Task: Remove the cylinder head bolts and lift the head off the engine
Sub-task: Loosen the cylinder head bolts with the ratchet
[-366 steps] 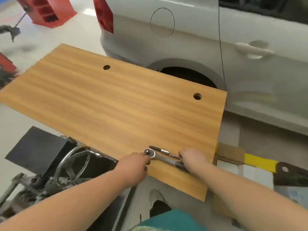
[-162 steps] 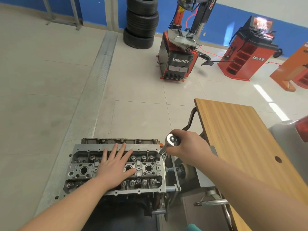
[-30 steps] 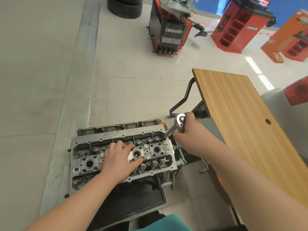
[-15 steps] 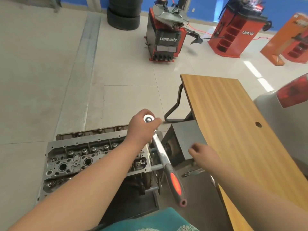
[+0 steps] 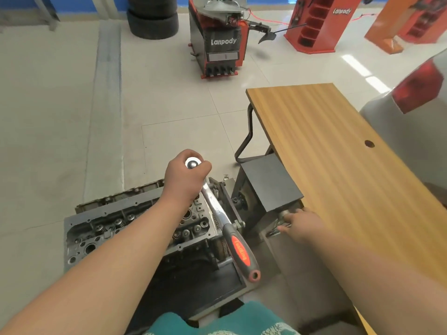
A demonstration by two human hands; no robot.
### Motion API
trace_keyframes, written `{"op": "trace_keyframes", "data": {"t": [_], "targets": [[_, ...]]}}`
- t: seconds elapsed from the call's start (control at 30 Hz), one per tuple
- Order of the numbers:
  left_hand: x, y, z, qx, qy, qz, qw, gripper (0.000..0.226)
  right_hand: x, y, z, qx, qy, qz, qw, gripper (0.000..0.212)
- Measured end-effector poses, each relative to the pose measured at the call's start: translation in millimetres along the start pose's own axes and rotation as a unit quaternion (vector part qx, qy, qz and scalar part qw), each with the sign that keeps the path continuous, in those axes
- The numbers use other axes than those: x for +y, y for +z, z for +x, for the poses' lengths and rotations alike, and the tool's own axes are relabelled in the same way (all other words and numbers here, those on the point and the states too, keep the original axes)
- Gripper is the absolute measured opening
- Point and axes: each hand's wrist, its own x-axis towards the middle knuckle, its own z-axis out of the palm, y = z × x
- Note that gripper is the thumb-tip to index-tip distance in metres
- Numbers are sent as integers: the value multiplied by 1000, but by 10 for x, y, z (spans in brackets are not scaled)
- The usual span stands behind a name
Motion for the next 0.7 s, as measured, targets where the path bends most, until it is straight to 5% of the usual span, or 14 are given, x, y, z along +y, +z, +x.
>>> {"op": "trace_keyframes", "data": {"t": [0.7], "targets": [[-257, -48, -601, -8, 32, -23, 999, 8, -72, 756, -530, -18, 3, -78, 997, 52]]}}
